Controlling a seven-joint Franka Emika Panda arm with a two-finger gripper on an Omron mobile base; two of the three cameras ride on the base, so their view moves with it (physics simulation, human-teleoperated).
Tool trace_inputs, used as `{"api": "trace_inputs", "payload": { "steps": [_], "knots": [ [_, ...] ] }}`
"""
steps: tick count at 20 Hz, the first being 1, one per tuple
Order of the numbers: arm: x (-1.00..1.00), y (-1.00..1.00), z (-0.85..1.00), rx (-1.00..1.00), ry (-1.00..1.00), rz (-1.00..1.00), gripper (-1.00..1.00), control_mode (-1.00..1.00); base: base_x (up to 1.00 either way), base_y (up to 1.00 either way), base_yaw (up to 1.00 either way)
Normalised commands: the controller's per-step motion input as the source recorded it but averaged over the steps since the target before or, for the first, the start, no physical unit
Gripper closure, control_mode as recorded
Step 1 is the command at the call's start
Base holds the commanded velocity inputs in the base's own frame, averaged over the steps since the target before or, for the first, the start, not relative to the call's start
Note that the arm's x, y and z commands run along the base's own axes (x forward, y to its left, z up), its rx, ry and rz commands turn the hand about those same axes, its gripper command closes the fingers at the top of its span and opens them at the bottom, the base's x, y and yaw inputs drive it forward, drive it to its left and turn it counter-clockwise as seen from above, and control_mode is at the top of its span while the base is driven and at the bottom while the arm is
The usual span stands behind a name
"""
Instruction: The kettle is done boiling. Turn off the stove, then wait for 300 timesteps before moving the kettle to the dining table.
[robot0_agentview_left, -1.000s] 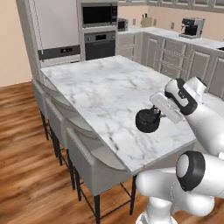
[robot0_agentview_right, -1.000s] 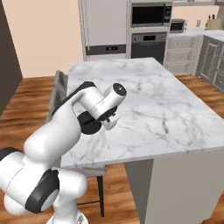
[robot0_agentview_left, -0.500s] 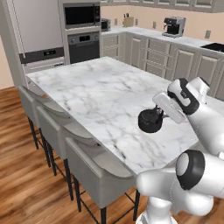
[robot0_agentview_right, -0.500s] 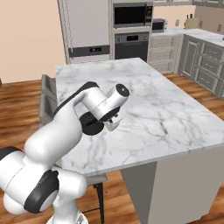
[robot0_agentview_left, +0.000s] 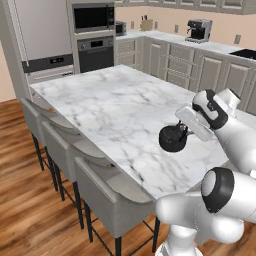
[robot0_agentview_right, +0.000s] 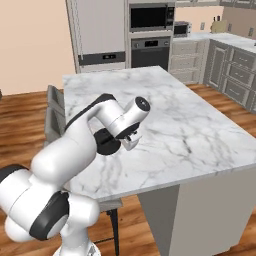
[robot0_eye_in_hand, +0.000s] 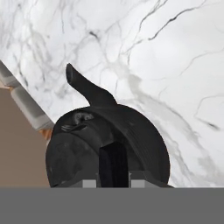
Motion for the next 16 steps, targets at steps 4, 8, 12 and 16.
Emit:
{"api": "trace_inputs", "payload": {
  "steps": [4, 8, 12, 16],
  "knots": [
    [0.25, 0.03, -0.18, 0.02, 0.01, 0.00, 1.00, -1.00, 0.00, 0.00, 0.00],
    [0.33, 0.12, -0.24, 0.04, 0.02, 0.00, 1.00, -1.00, 0.00, 0.00, 0.00],
    [0.33, 0.17, -0.26, 0.04, 0.04, 0.00, 1.00, -1.00, 0.00, 0.00, 0.00],
    [0.30, 0.20, -0.29, 0.04, 0.03, 0.00, 1.00, -1.00, 0.00, 0.00, 0.00]
  ]
}}
